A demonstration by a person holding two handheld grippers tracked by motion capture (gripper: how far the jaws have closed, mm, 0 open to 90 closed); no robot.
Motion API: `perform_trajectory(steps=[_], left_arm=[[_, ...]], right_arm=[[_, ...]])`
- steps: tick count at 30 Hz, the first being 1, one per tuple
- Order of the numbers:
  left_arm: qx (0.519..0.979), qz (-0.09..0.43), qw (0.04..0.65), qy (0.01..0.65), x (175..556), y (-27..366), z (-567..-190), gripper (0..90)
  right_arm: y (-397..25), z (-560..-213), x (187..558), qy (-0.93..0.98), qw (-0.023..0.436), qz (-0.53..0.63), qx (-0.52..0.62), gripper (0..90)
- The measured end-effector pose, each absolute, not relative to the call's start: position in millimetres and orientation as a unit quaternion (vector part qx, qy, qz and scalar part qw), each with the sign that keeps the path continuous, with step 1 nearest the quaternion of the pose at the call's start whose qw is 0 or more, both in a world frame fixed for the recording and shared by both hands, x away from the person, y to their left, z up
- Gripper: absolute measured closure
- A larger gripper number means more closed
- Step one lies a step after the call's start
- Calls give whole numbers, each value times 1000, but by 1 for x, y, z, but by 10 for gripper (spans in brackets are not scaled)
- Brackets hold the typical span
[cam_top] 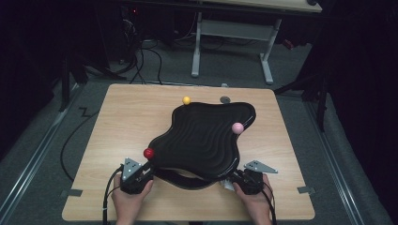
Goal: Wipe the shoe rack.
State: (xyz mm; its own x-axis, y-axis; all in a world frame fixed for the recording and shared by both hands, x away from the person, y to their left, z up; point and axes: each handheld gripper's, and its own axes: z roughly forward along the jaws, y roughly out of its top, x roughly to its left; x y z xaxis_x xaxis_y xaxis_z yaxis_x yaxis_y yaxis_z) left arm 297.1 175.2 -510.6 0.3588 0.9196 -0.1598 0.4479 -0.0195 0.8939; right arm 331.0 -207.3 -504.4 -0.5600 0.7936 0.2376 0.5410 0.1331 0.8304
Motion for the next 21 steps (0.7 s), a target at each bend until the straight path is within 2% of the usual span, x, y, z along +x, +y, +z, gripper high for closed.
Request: perform_trajectory(steps=[7, 9, 12, 15, 19, 21], left_arm=[[670, 246, 480, 510, 297, 175, -511, 715], [670, 245, 481, 509, 297, 175, -511, 715], [670, 244, 482, 509, 297, 176, -511, 714], [668, 241, 486, 509, 297, 177, -511, 712], [670, 236, 489, 507, 297, 177, -512, 710], [673, 231, 490, 503, 297, 176, -511, 708]], right_arm=[[-209, -466, 322, 722, 167, 521, 423, 774], [-213, -440, 314, 700, 193, 558, 403, 774], [-216, -430, 308, 687, 209, 573, 395, 774], [-214, -442, 313, 707, 204, 547, 399, 773], [-216, -481, 326, 729, 156, 503, 438, 773], [-216, -491, 328, 734, 158, 488, 444, 773]])
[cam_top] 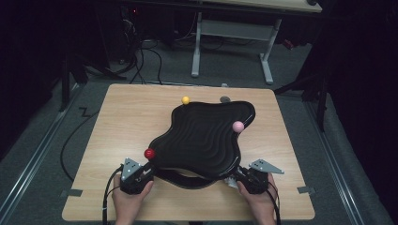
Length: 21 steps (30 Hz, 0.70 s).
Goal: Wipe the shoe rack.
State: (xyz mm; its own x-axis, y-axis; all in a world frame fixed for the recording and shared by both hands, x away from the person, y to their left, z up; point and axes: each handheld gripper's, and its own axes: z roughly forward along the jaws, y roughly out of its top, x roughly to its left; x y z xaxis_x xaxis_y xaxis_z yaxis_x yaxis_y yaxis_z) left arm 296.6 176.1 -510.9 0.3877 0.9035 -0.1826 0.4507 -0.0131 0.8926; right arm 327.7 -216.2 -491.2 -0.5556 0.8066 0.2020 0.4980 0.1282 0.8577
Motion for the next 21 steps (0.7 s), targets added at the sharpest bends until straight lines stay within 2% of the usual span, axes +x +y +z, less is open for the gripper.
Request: perform_trajectory(steps=[5, 8, 13, 21], left_arm=[[671, 209, 512, 494, 295, 178, -509, 688], [666, 220, 528, 479, 290, 178, -503, 679], [693, 230, 521, 443, 285, 168, -502, 718], [711, 210, 528, 415, 282, 145, -503, 721]], right_arm=[[-217, -499, 333, 735, 163, 482, 448, 772], [-218, -504, 342, 733, 180, 478, 449, 770], [-217, -511, 357, 732, 194, 473, 450, 769], [-199, -512, 338, 739, 183, 472, 445, 763]])
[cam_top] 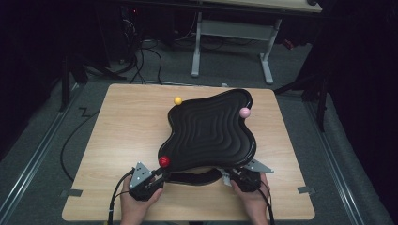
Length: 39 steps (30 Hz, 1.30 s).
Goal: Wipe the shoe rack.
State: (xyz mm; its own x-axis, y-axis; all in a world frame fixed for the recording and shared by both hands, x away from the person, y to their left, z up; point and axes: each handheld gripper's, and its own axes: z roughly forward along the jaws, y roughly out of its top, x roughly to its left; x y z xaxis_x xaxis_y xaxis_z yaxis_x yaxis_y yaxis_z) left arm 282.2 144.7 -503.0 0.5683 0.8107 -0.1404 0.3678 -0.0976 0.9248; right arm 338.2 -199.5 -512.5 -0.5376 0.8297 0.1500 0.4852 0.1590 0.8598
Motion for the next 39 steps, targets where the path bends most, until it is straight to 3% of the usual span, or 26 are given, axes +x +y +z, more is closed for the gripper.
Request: perform_trajectory(steps=[10, 16, 20, 24, 28, 31, 39], left_arm=[[749, 182, 527, 359, 275, 120, -501, 709], [729, 161, 548, 378, 272, 115, -499, 649], [734, 182, 532, 381, 272, 111, -498, 716], [744, 194, 519, 374, 272, 109, -497, 727], [743, 196, 520, 373, 272, 111, -497, 729], [744, 197, 520, 371, 273, 112, -498, 730], [731, 215, 515, 394, 277, 122, -498, 732]], right_arm=[[-147, -515, 309, 782, 169, 451, 395, 756], [-134, -515, 303, 791, 170, 449, 379, 744], [-131, -514, 301, 797, 164, 450, 367, 752], [-142, -512, 308, 793, 175, 441, 381, 756], [-180, -511, 329, 765, 206, 432, 431, 759], [-202, -511, 342, 745, 201, 442, 457, 761], [-205, -508, 345, 745, 225, 435, 454, 757]])
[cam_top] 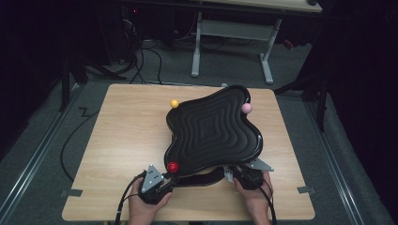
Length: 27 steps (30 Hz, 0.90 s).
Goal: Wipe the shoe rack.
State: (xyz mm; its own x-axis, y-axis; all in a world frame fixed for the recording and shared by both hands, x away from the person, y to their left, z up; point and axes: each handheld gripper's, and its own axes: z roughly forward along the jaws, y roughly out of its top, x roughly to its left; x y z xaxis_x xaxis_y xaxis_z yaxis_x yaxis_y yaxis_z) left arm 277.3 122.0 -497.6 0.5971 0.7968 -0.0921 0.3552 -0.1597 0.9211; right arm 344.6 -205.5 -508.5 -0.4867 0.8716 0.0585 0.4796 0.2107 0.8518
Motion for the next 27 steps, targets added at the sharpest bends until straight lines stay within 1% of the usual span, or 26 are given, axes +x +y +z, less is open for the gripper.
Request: perform_trajectory(steps=[3, 9, 10, 14, 15, 16, 19, 21, 23, 25, 26, 27], left_arm=[[725, 218, 515, 403, 278, 128, -498, 731], [722, 210, 521, 404, 277, 129, -499, 728], [721, 200, 527, 403, 276, 126, -499, 726], [760, 232, 492, 355, 276, 122, -496, 731], [759, 230, 494, 356, 276, 121, -496, 730], [760, 228, 495, 355, 276, 120, -496, 729], [762, 226, 494, 353, 275, 120, -496, 728], [770, 227, 488, 343, 276, 121, -495, 725], [768, 218, 494, 345, 275, 119, -496, 721], [747, 191, 521, 367, 272, 108, -499, 720], [746, 189, 522, 367, 271, 106, -499, 720], [746, 189, 522, 367, 271, 106, -499, 720]], right_arm=[[-209, -507, 347, 740, 227, 436, 460, 757], [-204, -507, 349, 739, 204, 441, 466, 766], [-199, -507, 347, 746, 201, 437, 460, 767], [-168, -511, 328, 768, 190, 432, 434, 767], [-163, -512, 325, 769, 199, 435, 424, 767], [-158, -511, 318, 768, 176, 437, 434, 767], [-150, -515, 310, 765, 182, 451, 422, 767], [-141, -516, 301, 767, 174, 457, 415, 767], [-131, -517, 294, 773, 160, 463, 404, 766], [-125, -517, 290, 779, 160, 462, 393, 766], [-117, -517, 285, 788, 160, 460, 376, 764], [-117, -517, 285, 788, 160, 460, 376, 764]])
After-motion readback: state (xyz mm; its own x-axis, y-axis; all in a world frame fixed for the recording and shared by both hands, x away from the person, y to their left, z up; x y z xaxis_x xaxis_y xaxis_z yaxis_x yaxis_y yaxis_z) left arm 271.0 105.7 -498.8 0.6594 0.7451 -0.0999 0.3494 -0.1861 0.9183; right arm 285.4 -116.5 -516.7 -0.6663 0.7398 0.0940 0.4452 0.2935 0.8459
